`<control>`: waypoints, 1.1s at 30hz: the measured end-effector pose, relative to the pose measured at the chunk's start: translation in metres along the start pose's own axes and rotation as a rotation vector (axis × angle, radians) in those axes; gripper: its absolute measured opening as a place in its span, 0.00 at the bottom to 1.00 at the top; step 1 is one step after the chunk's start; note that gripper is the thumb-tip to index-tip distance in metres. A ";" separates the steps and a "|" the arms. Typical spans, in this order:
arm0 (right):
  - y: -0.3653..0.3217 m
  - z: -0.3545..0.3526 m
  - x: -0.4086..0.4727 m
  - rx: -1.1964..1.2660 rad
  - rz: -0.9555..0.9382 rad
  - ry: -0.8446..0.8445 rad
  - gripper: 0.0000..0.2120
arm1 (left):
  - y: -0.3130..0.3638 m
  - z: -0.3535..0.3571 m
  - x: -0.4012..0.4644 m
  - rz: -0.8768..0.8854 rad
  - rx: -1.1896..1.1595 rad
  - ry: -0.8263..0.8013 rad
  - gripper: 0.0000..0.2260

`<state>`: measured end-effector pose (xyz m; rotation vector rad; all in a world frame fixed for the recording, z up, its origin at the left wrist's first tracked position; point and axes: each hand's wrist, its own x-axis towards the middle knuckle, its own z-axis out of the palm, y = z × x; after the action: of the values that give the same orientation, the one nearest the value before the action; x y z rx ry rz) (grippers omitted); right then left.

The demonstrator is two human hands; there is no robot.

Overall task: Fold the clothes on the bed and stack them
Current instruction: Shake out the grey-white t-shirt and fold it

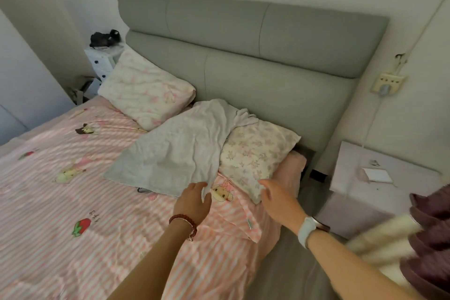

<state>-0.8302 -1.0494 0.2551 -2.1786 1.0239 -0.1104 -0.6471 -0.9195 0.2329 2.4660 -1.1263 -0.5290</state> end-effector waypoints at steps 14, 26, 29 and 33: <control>0.069 0.040 0.234 -0.165 0.085 -0.150 0.22 | -0.012 0.081 0.267 -0.258 -0.158 -0.112 0.19; 0.105 0.065 0.295 -0.296 0.204 -0.406 0.25 | -0.033 0.090 0.363 -0.385 -0.173 0.051 0.10; 0.093 0.050 0.306 -0.203 0.213 -0.371 0.24 | -0.037 0.039 0.368 -0.336 -0.346 0.171 0.11; 0.058 0.024 0.315 -0.105 0.147 -0.289 0.23 | -0.025 -0.040 0.362 -0.180 -0.347 0.277 0.11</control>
<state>-0.6434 -1.2810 0.1336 -2.1252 1.0362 0.3235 -0.3922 -1.1774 0.1903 2.2578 -0.6471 -0.3791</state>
